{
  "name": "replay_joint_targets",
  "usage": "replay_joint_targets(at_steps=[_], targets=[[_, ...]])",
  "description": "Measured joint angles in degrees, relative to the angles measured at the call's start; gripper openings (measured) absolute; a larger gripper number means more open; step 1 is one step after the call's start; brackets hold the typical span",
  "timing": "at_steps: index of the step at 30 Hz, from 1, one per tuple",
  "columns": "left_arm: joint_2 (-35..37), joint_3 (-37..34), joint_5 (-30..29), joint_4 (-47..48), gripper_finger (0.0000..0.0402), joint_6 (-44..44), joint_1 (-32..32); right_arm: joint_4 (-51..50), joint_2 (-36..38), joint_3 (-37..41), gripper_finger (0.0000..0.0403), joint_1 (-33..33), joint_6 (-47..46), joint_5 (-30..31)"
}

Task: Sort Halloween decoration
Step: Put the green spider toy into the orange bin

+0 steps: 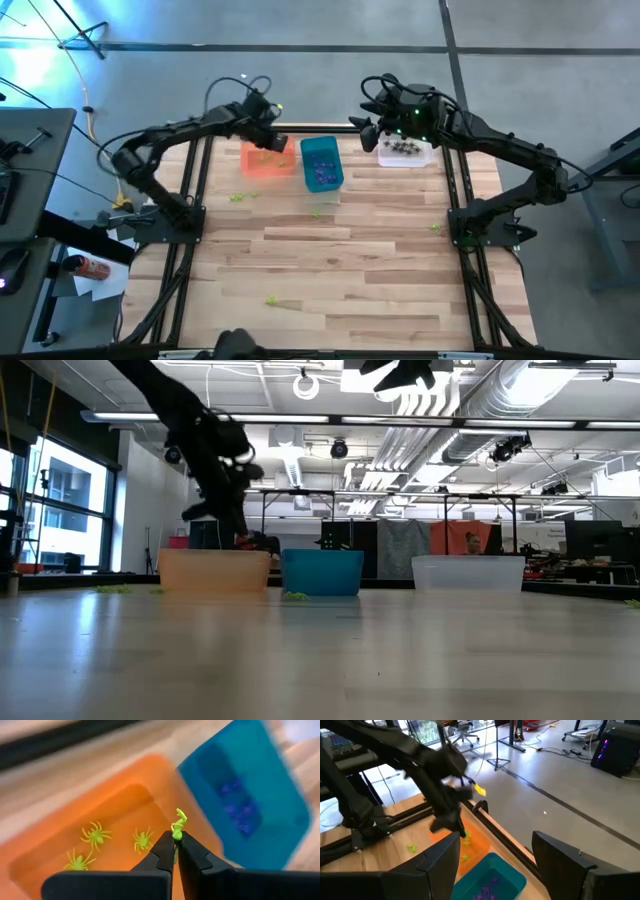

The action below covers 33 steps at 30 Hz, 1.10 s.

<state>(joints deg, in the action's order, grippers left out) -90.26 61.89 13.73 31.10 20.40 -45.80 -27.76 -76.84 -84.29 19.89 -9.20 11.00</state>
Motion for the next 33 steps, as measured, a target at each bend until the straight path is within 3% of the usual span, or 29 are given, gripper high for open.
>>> replay_joint_targets(at_steps=[7, 10, 19, 33], targets=[[-9.76, -0.39, 0.3, -3.65, 0.0, 2.75, 0.07, -0.49, -0.02, 0.0, 0.0244, -0.85, -3.08, -0.02], [-12.31, -0.35, -2.38, -4.47, 0.0, 3.56, 0.13, -0.53, -0.02, 0.0, 0.0244, -0.91, -3.89, -0.02], [-14.59, -0.35, -5.48, -4.04, 0.0006, -0.1, 0.25, -0.74, -0.04, 0.02, 0.0244, -0.91, -5.99, -0.02], [-9.53, -0.3, -5.54, -2.24, 0.0123, -3.99, 1.2, -0.73, -0.04, 0.02, 0.0244, -0.91, -5.93, -0.02]])
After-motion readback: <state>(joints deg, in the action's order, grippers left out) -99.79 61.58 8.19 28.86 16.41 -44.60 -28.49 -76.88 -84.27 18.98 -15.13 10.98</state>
